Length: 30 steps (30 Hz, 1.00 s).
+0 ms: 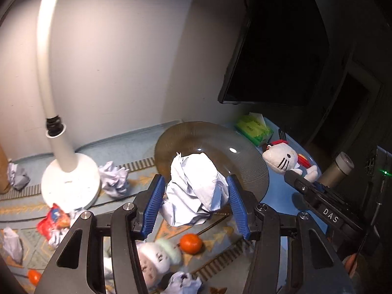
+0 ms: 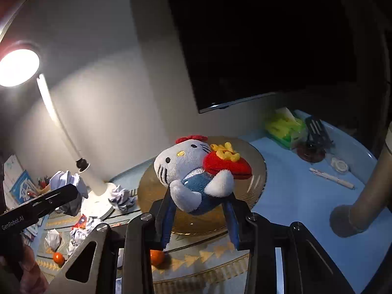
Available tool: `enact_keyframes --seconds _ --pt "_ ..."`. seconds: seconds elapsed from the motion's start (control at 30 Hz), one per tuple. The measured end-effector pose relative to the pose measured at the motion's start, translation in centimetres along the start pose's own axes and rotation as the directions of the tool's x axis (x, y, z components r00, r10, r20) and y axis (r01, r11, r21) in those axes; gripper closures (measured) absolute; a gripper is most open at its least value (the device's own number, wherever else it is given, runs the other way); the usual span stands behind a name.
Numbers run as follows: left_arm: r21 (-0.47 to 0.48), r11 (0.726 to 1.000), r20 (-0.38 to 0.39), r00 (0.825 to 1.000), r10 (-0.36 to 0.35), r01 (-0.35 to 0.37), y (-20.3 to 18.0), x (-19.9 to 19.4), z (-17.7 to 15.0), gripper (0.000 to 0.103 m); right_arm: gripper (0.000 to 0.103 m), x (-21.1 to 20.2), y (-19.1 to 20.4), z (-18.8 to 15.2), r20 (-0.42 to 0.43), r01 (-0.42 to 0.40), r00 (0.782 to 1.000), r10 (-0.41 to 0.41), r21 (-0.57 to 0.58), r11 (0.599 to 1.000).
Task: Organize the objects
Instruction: 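Open the right tool over the glass bowl while the left tool drops its paper ball in, then grasp a mandarin orange with the left tool while the right tool grasps a paper ball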
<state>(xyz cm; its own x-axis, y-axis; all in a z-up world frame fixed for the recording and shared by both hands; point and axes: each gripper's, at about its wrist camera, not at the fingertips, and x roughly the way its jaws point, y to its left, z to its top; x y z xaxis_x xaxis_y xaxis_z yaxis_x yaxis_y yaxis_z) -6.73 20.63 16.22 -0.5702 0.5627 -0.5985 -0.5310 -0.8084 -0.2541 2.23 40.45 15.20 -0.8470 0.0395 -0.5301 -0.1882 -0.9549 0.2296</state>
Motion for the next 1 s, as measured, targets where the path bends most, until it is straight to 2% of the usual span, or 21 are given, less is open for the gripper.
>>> enact_keyframes --seconds 0.2,0.23,0.3,0.37,0.43,0.5,0.7,0.83,0.93,1.0 --pt "-0.013 1.0 -0.057 0.998 -0.013 0.012 -1.4 5.3 0.6 0.054 0.068 3.9 -2.3 0.2 -0.06 0.026 0.998 -0.024 0.035 0.999" --pt "-0.01 1.0 -0.058 0.998 -0.014 0.014 -1.6 5.9 0.7 0.051 0.067 4.4 -2.4 0.3 -0.063 0.028 0.998 -0.026 0.035 0.999" --pt "-0.01 1.0 -0.066 0.998 0.0 -0.001 -1.9 6.9 0.9 0.044 0.067 5.3 -2.5 0.6 -0.066 0.037 0.997 -0.036 0.022 0.999" --pt "-0.04 0.999 -0.083 0.996 -0.014 0.011 -1.6 7.7 0.9 0.015 0.067 6.8 -2.6 0.8 -0.102 0.043 0.994 -0.041 0.017 0.999" --pt "-0.077 0.996 -0.081 0.996 -0.043 0.036 -1.0 7.4 0.5 0.012 0.067 7.7 -3.1 0.6 -0.134 0.013 0.991 -0.009 0.031 0.999" --pt "-0.089 0.995 -0.085 0.995 -0.055 0.048 -0.3 7.0 0.1 0.012 0.067 7.9 -3.6 0.1 -0.16 0.016 0.987 -0.009 0.042 0.999" --pt "-0.103 0.994 -0.03 0.999 -0.028 0.025 1.8 1.6 -2.1 0.013 0.067 6.0 -3.0 -1.7 -0.19 -0.04 0.981 0.045 0.031 0.999" --pt "-0.118 0.992 0.043 0.998 0.047 -0.042 3.7 -4.2 -3.7 0.013 0.066 4.1 -0.5 -3.0 -0.209 -0.129 0.971 0.119 -0.033 0.991" --pt "-0.135 0.984 0.106 0.986 0.131 -0.117 5.3 -9.2 -5.0 0.013 0.066 2.7 1.7 -3.8 -0.228 -0.213 0.954 0.196 -0.049 0.976" --pt "-0.164 0.971 0.152 0.968 0.197 -0.172 6.9 -12.7 -6.1 0.013 0.066 2.2 2.9 -4.4 -0.246 -0.264 0.938 0.245 -0.045 0.963"
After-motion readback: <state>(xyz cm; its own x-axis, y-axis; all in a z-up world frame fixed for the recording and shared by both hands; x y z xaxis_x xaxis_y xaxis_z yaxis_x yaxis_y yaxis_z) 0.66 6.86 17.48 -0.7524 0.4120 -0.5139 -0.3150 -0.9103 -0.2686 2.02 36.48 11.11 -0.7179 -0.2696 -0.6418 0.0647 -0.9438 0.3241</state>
